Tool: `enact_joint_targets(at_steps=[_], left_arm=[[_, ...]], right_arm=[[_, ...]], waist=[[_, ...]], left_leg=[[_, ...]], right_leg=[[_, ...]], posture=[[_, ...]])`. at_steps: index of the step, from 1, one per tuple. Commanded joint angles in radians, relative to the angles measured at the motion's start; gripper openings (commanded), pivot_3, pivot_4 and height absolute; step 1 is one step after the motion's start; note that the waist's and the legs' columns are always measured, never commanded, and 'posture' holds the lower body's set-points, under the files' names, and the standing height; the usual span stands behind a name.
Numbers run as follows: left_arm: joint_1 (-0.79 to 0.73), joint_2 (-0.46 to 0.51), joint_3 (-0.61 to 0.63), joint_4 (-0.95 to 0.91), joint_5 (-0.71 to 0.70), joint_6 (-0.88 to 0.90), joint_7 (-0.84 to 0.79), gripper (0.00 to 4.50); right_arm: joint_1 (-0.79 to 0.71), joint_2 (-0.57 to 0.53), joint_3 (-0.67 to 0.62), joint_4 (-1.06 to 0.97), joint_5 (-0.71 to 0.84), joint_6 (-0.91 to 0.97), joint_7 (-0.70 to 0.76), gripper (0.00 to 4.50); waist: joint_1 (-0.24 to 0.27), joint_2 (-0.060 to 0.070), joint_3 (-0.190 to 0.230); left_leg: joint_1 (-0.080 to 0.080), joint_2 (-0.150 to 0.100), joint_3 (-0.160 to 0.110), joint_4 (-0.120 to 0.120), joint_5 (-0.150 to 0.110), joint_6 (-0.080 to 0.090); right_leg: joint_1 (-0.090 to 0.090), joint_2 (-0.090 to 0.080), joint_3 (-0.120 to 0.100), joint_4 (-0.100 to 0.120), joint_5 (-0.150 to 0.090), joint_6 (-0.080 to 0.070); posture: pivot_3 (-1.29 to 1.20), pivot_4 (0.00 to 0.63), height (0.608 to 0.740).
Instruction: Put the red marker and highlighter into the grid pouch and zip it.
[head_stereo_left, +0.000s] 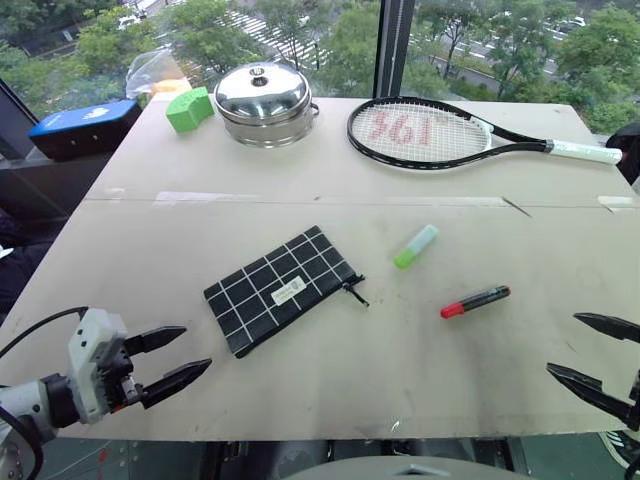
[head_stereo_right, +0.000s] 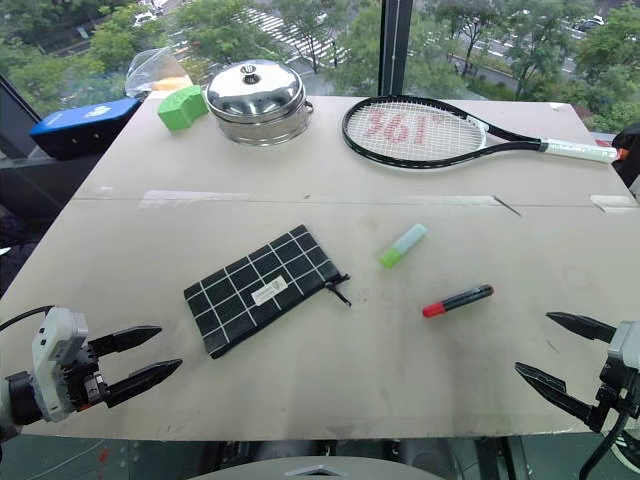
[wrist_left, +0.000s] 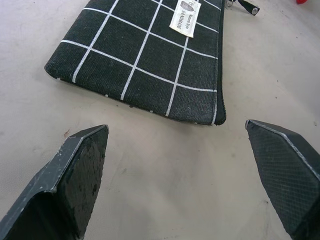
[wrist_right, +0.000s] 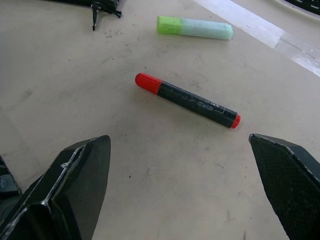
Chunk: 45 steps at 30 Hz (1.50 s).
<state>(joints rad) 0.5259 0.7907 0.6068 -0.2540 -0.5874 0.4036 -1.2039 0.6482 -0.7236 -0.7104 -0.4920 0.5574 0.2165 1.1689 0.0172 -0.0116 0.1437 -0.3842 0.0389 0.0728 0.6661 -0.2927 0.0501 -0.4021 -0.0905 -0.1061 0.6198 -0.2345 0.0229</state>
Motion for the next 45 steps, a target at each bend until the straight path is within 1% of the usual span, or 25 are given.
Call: enact_joint_targets(at_steps=[1,4,6,8,10,14,16,18,20,24,26,27,30,35,36,37,39,41,43,45], left_arm=[[-0.018,-0.006,-0.013,-0.026,0.002,-0.029,0.011,4.46],[-0.045,-0.034,-0.033,-0.071,0.022,-0.113,0.016,4.46],[-0.048,-0.047,-0.045,-0.064,0.076,-0.209,0.01,4.46],[-0.049,-0.065,-0.077,-0.038,0.17,-0.351,0.02,4.46],[-0.056,-0.089,-0.121,0.015,0.29,-0.551,0.044,4.46],[-0.052,-0.12,-0.17,0.142,0.43,-0.897,0.079,4.46],[-0.049,-0.128,-0.182,0.204,0.491,-1.034,0.12,4.46],[-0.059,-0.131,-0.198,0.26,0.567,-1.115,0.188,4.46],[-0.079,-0.142,-0.218,0.274,0.628,-1.141,0.254,4.46],[-0.141,-0.16,-0.256,0.244,0.75,-1.098,0.389,4.46],[-0.166,-0.152,-0.273,0.253,0.805,-1.077,0.44,4.46],[-0.176,-0.144,-0.279,0.259,0.827,-1.071,0.462,4.46],[-0.204,-0.124,-0.305,0.271,0.854,-1.032,0.502,4.46],[-0.263,-0.104,-0.389,0.275,0.852,-0.948,0.514,4.46],[-0.279,-0.101,-0.412,0.279,0.84,-0.914,0.499,3.95],[-0.291,-0.096,-0.433,0.281,0.833,-0.885,0.486,3.64],[-0.314,-0.092,-0.466,0.284,0.816,-0.833,0.472,2.74],[-0.328,-0.089,-0.482,0.282,0.802,-0.797,0.466,2.06],[-0.343,-0.085,-0.495,0.266,0.765,-0.73,0.444,1.02],[-0.35,-0.082,-0.501,0.244,0.733,-0.686,0.43,0.14]], right_arm=[[-0.013,-0.001,-0.012,0.016,-0.004,-0.041,0.009,4.5],[-0.063,-0.007,0.034,0.0,0.007,-0.04,-0.008,4.5],[-0.081,-0.008,0.052,-0.021,0.032,-0.02,-0.012,4.5],[-0.102,-0.014,0.079,-0.04,0.071,0.013,-0.01,4.5],[-0.118,-0.028,0.115,-0.067,0.114,0.044,0.008,4.5],[-0.121,-0.067,0.169,-0.148,0.166,0.074,0.053,4.5],[-0.118,-0.083,0.187,-0.186,0.176,0.074,0.072,4.5],[-0.132,-0.09,0.213,-0.21,0.179,0.067,0.078,4.5],[-0.147,-0.095,0.239,-0.22,0.168,0.055,0.085,4.5],[-0.167,-0.098,0.271,-0.229,0.156,0.049,0.076,4.5],[-0.17,-0.097,0.279,-0.232,0.152,0.048,0.071,4.5],[-0.17,-0.096,0.281,-0.233,0.15,0.047,0.069,4.5],[-0.173,-0.092,0.285,-0.233,0.146,0.045,0.057,4.5],[-0.196,-0.079,0.32,-0.231,0.129,0.042,0.018,4.5],[-0.2,-0.076,0.329,-0.233,0.126,0.042,0.011,4.5],[-0.204,-0.074,0.337,-0.236,0.124,0.043,0.004,4.5],[-0.213,-0.069,0.35,-0.242,0.123,0.044,-0.012,4.5],[-0.217,-0.066,0.357,-0.246,0.126,0.046,-0.024,4.5],[-0.219,-0.055,0.374,-0.259,0.128,0.049,-0.046,4.5],[-0.222,-0.044,0.388,-0.267,0.125,0.051,-0.067,4.5]], waist=[[0.0,0.0,0.0],[0.0,0.0,0.0],[0.002,0.0,0.0],[0.001,0.0,0.0],[0.001,0.0,-0.001],[0.002,0.0,-0.001],[0.002,0.0,-0.001],[0.003,-0.001,-0.002],[0.007,0.001,-0.004],[0.027,0.009,-0.008],[0.036,0.013,-0.01],[0.037,0.014,-0.011],[0.037,0.015,-0.012],[0.038,0.016,-0.014],[0.039,0.016,-0.014],[0.04,0.016,-0.014],[0.041,0.016,-0.015],[0.041,0.016,-0.015],[0.04,0.015,-0.015],[0.04,0.016,-0.015]], left_leg=[[0.0,0.0,0.0,0.0,0.0,0.0],[0.0,0.0,0.0,0.0,0.0,0.0],[0.0,0.0,0.0,0.0,0.0,0.0],[0.0,0.0,0.0,-0.001,0.0,0.0],[0.0,0.0,0.001,-0.001,0.0,0.0],[0.0,0.0,0.002,-0.002,0.0,0.0],[0.001,0.0,0.002,-0.002,0.0,0.001],[0.001,0.0,0.002,-0.002,0.0,0.001],[0.001,0.0,0.002,-0.002,0.0,0.001],[0.001,-0.001,0.003,-0.001,0.0,0.001],[0.001,-0.001,0.003,0.0,0.0,0.001],[0.002,-0.001,0.002,0.0,0.0,0.001],[0.004,0.0,0.002,-0.001,0.0,0.001],[0.005,0.0,0.001,0.0,0.002,0.004],[0.005,0.0,0.002,0.0,0.002,0.004],[0.005,0.0,0.001,0.001,0.002,0.004],[0.004,0.0,0.002,0.001,0.002,0.005],[0.004,0.0,0.002,0.001,0.002,0.005],[0.004,0.0,0.001,0.001,0.002,0.005],[0.005,0.0,0.001,0.001,0.002,0.005]], right_leg=[[0.0,0.0,0.0,0.0,0.0,0.0],[0.0,0.0,0.0,0.0,0.0,0.0],[0.0,0.0,0.0,0.0,0.0,0.0],[0.0,0.0,0.0,0.0,0.001,-0.001],[0.0,0.0,0.0,0.0,0.003,-0.004],[0.0,-0.001,0.0,-0.001,0.003,-0.005],[0.0,-0.001,0.0,-0.001,0.003,-0.005],[0.0,-0.001,0.0,-0.001,0.003,-0.005],[0.0,-0.002,0.0,-0.001,0.003,-0.004],[0.001,-0.003,0.0,0.0,0.001,-0.001],[0.001,-0.004,-0.002,0.001,0.001,-0.001],[0.001,-0.004,-0.003,0.002,0.001,-0.001],[0.003,-0.003,-0.005,0.004,0.001,-0.001],[0.004,-0.003,-0.007,0.005,0.001,-0.001],[0.005,-0.003,-0.007,0.005,0.001,-0.001],[0.005,-0.003,-0.008,0.005,0.001,-0.001],[0.005,-0.003,-0.008,0.005,0.001,-0.001],[0.005,-0.003,-0.008,0.005,0.001,-0.001],[0.005,-0.003,-0.008,0.005,0.001,-0.001],[0.005,-0.003,-0.008,0.005,0.001,-0.001]], posture=[[0.0,0.15,0.74],[0.0,0.15,0.74],[0.0,0.15,0.74],[0.0,0.15,0.74],[0.0,0.15,0.74],[0.0,0.15,0.74],[0.0,0.15,0.74],[0.0,0.15,0.74],[0.0,0.15,0.74],[0.0,0.15,0.74],[0.0,0.15,0.74],[0.0,0.15,0.74],[0.0,0.15,0.74],[0.0,0.15,0.74],[0.0,0.15,0.74],[0.0,0.15,0.74],[0.0,0.15,0.74],[0.0,0.15,0.74],[0.0,0.15,0.74],[0.0,0.15,0.74]])
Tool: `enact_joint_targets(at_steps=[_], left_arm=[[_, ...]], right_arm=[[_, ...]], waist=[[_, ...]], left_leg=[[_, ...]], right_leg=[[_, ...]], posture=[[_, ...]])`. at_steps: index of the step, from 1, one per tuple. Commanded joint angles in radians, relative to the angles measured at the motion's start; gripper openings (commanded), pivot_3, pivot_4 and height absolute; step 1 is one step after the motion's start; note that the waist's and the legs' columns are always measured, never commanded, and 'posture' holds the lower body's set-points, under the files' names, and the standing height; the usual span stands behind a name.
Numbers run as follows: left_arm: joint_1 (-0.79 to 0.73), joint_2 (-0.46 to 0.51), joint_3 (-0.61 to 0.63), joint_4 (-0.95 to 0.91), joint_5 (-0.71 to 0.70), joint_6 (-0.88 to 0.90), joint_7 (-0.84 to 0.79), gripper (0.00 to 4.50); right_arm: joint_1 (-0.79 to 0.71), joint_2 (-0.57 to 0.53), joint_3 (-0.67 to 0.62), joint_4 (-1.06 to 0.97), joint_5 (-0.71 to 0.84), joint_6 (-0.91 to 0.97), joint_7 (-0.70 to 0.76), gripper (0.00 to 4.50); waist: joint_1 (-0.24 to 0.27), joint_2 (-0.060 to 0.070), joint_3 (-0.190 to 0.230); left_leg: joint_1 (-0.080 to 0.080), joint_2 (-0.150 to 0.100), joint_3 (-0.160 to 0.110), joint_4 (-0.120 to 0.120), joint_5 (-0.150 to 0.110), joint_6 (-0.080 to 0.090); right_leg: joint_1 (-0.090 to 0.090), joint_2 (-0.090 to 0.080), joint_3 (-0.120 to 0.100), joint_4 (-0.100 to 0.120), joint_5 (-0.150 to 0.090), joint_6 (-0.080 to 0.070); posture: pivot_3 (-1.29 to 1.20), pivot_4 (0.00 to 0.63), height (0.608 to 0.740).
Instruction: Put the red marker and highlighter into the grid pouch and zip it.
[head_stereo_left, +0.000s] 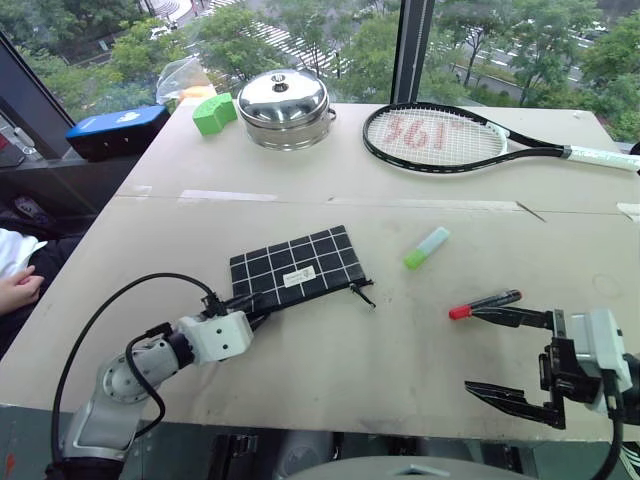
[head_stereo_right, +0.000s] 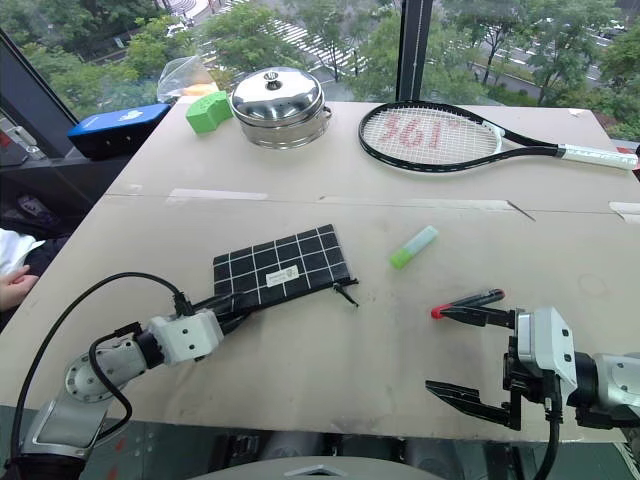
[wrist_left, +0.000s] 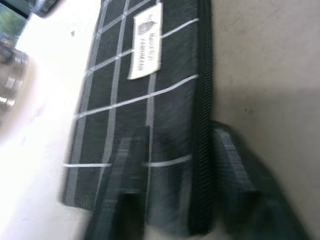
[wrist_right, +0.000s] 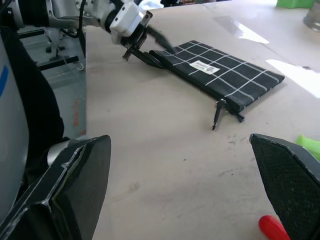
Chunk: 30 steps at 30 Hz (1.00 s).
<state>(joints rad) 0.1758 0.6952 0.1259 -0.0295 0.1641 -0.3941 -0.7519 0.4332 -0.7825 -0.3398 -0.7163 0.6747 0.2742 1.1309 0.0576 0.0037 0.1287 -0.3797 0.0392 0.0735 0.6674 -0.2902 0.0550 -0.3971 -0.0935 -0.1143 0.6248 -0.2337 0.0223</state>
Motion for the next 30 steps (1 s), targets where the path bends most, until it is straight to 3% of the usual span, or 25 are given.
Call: enact_joint_targets(at_steps=[1,7,13,18,23,26,29,30], left_arm=[[-0.001,0.012,-0.021,0.001,-0.043,0.143,-0.03,0.06],[-0.034,0.005,-0.009,-0.161,-0.196,0.375,-0.06,0.06],[-0.168,-0.01,-0.028,-0.367,-0.385,0.749,-0.065,0.06],[-0.271,-0.006,-0.073,-0.43,-0.44,0.909,-0.06,0.06],[-0.343,-0.004,-0.108,-0.429,-0.454,0.969,-0.054,0.06],[-0.366,-0.007,-0.125,-0.43,-0.455,0.981,-0.053,0.0],[-0.369,-0.003,-0.13,-0.431,-0.455,0.983,-0.053,0.0],[-0.368,-0.001,-0.13,-0.431,-0.455,0.982,-0.053,0.0]], right_arm=[[-0.011,0.017,0.026,-0.047,0.006,-0.005,-0.039,4.5],[-0.131,0.077,0.12,-0.074,-0.035,0.069,-0.255,4.5],[-0.427,0.113,0.334,-0.053,-0.144,0.379,-0.562,4.5],[-0.658,0.27,0.405,0.098,-0.075,0.649,-0.722,4.5],[-0.829,0.465,0.345,0.244,-0.034,0.835,-0.866,4.5],[-0.871,0.523,0.317,0.282,-0.014,0.871,-0.887,3.79],[-0.893,0.55,0.308,0.297,-0.017,0.884,-0.904,2.5],[-0.898,0.555,0.306,0.297,-0.017,0.887,-0.907,2.5]], waist=[[-0.002,0.003,-0.001],[-0.007,-0.005,0.003],[-0.019,-0.015,0.008],[-0.03,-0.017,0.008],[-0.043,-0.016,0.008],[-0.043,-0.016,0.008],[-0.044,-0.016,0.008],[-0.045,-0.016,0.008]], left_leg=[[0.0,0.0,0.0,0.0,0.0,0.0],[-0.001,0.0,0.0,0.0,0.0,0.0],[-0.004,0.0,-0.001,0.001,0.001,0.0],[-0.004,0.0,0.0,0.001,0.003,-0.004],[-0.004,-0.001,0.0,0.001,0.004,-0.005],[-0.005,-0.001,0.0,0.001,0.004,-0.005],[-0.005,-0.001,0.001,0.001,0.004,-0.005],[-0.005,-0.001,0.001,0.001,0.004,-0.005]], right_leg=[[0.0,0.0,0.0,0.0,0.0,0.0],[0.0,0.0,0.0,0.0,0.0,0.0],[-0.003,0.0,0.0,0.0,0.0,0.0],[-0.001,0.004,0.0,-0.001,0.004,-0.002],[-0.001,0.007,0.0,0.0,0.005,0.0],[-0.001,0.008,-0.001,0.0,0.005,0.0],[-0.001,0.008,0.0,0.0,0.005,0.0],[-0.001,0.008,0.0,0.0,0.005,0.0]], posture=[[0.0,0.15,0.74],[0.0,0.15,0.74],[0.0,0.15,0.74],[0.0,0.15,0.74],[0.0,0.15,0.74],[0.0,0.15,0.74],[0.0,0.15,0.74],[0.0,0.15,0.74]])
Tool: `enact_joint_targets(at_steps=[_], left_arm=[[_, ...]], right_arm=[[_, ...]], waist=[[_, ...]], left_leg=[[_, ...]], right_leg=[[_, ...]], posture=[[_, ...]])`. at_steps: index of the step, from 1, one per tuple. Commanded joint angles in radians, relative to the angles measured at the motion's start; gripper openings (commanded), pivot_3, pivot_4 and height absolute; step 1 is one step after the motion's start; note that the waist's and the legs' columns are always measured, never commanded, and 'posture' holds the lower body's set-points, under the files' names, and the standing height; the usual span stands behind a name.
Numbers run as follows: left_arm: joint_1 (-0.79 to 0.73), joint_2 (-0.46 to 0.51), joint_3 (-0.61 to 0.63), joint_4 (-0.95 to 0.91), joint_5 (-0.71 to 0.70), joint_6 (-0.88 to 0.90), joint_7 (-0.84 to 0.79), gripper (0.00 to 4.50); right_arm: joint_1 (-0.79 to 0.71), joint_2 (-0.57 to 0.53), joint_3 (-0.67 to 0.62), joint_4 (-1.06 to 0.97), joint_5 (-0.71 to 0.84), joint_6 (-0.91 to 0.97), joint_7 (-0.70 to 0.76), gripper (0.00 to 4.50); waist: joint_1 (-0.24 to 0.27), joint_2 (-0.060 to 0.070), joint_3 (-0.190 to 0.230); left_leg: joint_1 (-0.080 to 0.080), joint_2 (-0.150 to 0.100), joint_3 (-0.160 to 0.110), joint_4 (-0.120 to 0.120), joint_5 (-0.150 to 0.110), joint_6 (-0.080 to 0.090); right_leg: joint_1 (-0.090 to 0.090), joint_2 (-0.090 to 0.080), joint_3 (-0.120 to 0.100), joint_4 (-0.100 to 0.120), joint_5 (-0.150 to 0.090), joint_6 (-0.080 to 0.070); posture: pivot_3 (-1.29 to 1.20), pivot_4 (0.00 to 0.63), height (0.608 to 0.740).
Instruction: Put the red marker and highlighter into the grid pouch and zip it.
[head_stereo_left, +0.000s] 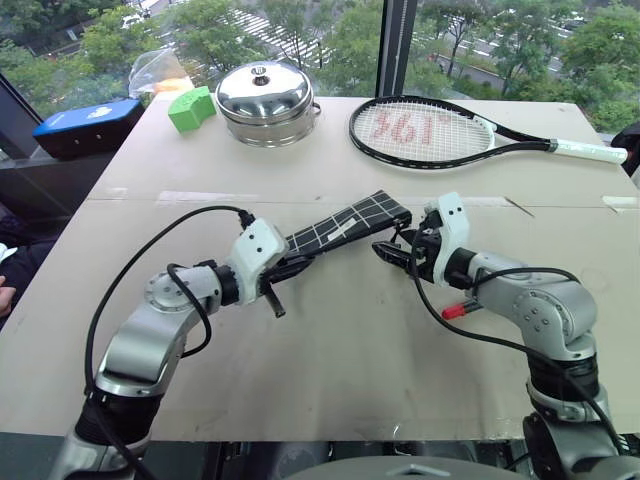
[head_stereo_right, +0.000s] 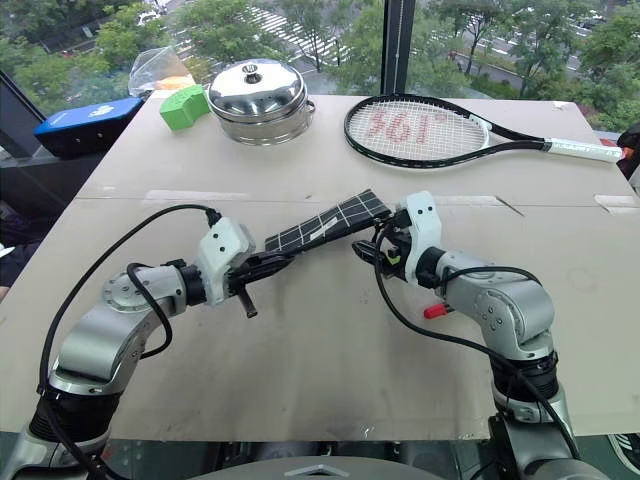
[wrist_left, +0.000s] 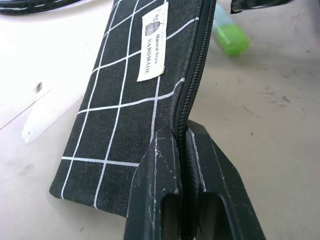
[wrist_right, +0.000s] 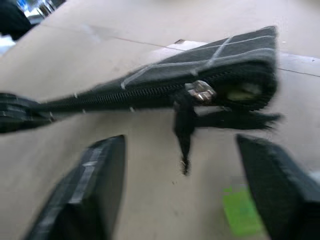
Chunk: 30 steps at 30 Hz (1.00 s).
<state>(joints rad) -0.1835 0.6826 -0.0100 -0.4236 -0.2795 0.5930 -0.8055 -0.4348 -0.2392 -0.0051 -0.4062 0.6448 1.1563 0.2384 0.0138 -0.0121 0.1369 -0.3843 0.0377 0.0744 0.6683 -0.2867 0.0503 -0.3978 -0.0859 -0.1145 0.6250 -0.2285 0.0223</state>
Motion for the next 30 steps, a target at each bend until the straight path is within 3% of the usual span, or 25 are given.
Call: enact_joint_targets(at_steps=[1,20,26,30], left_arm=[[-0.007,0.013,0.006,-0.037,-0.011,-0.005,0.0,0.0],[0.006,0.022,0.002,-0.041,-0.004,-0.009,0.007,0.0],[0.0,0.024,-0.001,-0.038,-0.002,-0.011,0.005,0.0],[-0.012,0.017,-0.005,-0.038,-0.006,0.002,0.012,0.0]], right_arm=[[-0.034,0.016,-0.031,-0.014,0.012,0.007,-0.018,2.5],[-0.045,0.024,-0.148,-0.04,0.084,0.105,-0.046,2.5],[-0.047,0.033,-0.151,-0.041,0.095,0.108,-0.053,0.09],[-0.051,0.031,-0.147,-0.047,0.099,0.112,-0.05,0.09]], waist=[[-0.001,0.0,0.0],[-0.001,0.0,0.0],[-0.001,0.0,0.0],[-0.001,0.0,0.0]], left_leg=[[0.0,0.0,0.0,0.0,0.0,0.0],[0.0,0.0,0.0,0.0,0.0,0.0],[0.0,0.0,0.0,0.0,0.0,0.0],[0.0,0.0,0.0,0.0,0.0,0.0]], right_leg=[[0.0,0.0,0.0,0.0,0.0,0.0],[0.0,0.0,0.0,0.0,0.0,0.0],[0.0,0.0,0.001,0.0,0.0,0.0],[0.0,0.0,0.001,0.0,0.0,0.0]], posture=[[0.0,0.15,0.74],[0.0,0.15,0.74],[0.0,0.15,0.74],[0.0,0.15,0.74]])
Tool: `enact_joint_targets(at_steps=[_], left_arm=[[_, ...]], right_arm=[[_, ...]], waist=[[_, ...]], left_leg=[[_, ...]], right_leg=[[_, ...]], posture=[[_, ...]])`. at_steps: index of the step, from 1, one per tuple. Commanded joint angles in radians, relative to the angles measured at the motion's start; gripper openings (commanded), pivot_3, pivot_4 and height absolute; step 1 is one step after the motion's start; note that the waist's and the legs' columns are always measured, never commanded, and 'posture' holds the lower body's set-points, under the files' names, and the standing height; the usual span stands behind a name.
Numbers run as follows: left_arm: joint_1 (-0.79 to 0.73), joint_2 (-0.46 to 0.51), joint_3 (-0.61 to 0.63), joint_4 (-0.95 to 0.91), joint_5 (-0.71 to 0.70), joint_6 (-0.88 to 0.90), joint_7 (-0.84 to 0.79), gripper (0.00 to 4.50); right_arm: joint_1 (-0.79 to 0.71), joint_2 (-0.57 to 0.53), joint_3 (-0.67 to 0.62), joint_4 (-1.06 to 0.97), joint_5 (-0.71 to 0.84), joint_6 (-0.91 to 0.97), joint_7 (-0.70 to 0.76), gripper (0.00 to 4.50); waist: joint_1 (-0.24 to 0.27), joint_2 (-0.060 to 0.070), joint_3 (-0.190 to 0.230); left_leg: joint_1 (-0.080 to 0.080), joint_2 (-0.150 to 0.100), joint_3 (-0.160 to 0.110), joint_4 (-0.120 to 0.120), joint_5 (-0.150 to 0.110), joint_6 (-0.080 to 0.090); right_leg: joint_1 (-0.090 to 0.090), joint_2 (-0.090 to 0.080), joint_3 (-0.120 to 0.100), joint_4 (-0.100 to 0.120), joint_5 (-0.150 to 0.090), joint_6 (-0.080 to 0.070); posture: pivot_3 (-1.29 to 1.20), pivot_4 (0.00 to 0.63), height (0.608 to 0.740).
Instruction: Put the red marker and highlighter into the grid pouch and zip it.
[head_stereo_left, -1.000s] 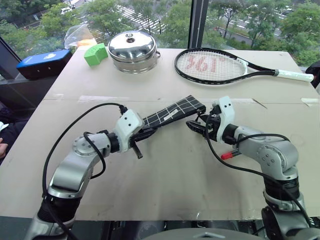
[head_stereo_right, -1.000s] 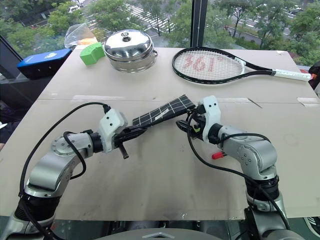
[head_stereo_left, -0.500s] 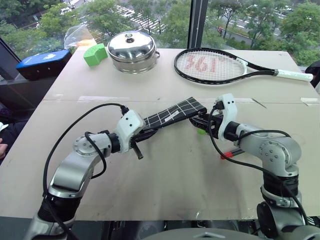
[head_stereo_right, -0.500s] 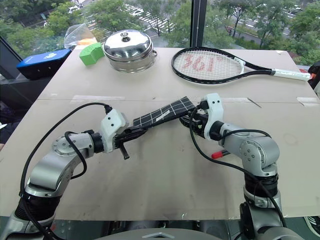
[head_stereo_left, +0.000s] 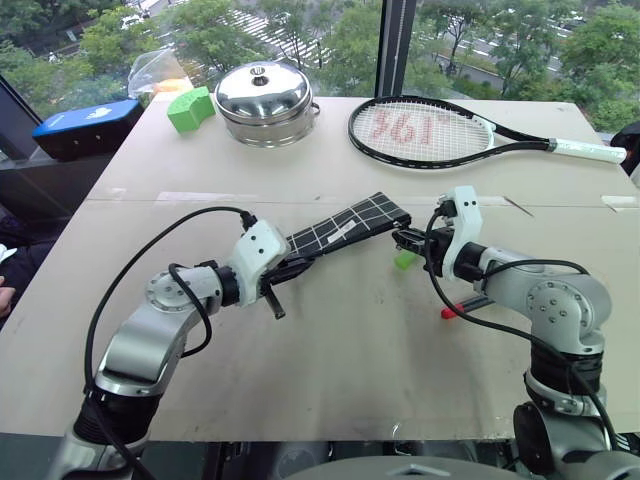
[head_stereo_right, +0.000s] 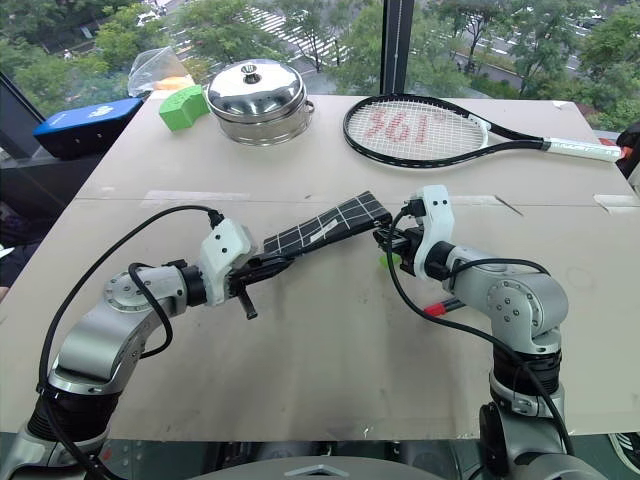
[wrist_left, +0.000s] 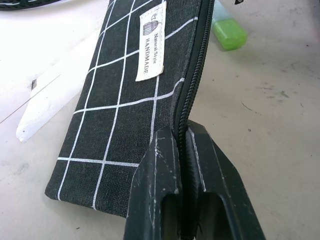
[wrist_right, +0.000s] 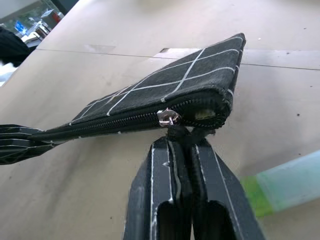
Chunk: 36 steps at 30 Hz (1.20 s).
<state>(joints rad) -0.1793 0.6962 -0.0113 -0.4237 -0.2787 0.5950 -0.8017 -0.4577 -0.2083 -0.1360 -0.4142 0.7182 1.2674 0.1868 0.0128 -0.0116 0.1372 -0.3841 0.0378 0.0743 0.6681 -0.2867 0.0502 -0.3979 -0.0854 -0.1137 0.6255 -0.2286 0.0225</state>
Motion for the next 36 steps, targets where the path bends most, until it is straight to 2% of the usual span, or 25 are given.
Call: enact_joint_targets(at_steps=[1,5,9,22,36], left_arm=[[-0.02,-0.002,-0.003,-0.04,-0.011,0.008,0.013,0.0],[-0.034,-0.014,-0.004,-0.048,-0.024,0.039,0.027,0.0],[-0.053,-0.038,-0.007,-0.052,-0.043,0.078,0.047,0.0],[-0.083,-0.047,-0.029,-0.06,-0.061,0.12,0.058,0.0],[-0.167,-0.113,-0.064,-0.024,-0.057,0.184,0.095,0.0]], right_arm=[[-0.03,-0.002,-0.012,-0.041,0.025,0.0,0.003,0.09],[-0.034,-0.033,0.044,-0.055,-0.002,-0.013,0.02,0.09],[-0.042,-0.11,0.217,-0.065,-0.104,-0.076,0.039,0.09],[-0.094,-0.023,0.299,-0.008,-0.179,-0.122,0.049,0.09],[-0.197,0.054,0.435,0.143,-0.227,-0.181,0.173,0.09]], waist=[[0.0,0.0,0.0],[0.0,0.0,0.0],[-0.001,0.0,0.0],[-0.001,0.0,0.0],[-0.003,0.0,0.0]], left_leg=[[0.0,0.0,0.0,0.0,0.0,0.0],[0.0,0.0,0.0,0.0,0.0,0.0],[0.0,0.0,0.0,0.0,0.0,0.0],[0.0,0.0,0.0,0.0,0.0,0.0],[0.0,0.0,0.0,0.0,0.001,-0.001]], right_leg=[[0.0,0.0,0.0,0.0,0.0,0.0],[0.0,0.0,0.0,0.0,0.0,0.0],[0.0,0.0,0.0,0.0,0.0,0.0],[0.0,0.0,0.0,0.0,0.0,0.0],[0.0,0.001,-0.001,0.0,0.0,0.0]], posture=[[0.0,0.15,0.74],[0.0,0.15,0.74],[0.0,0.15,0.74],[0.0,0.15,0.74],[0.0,0.15,0.74]])
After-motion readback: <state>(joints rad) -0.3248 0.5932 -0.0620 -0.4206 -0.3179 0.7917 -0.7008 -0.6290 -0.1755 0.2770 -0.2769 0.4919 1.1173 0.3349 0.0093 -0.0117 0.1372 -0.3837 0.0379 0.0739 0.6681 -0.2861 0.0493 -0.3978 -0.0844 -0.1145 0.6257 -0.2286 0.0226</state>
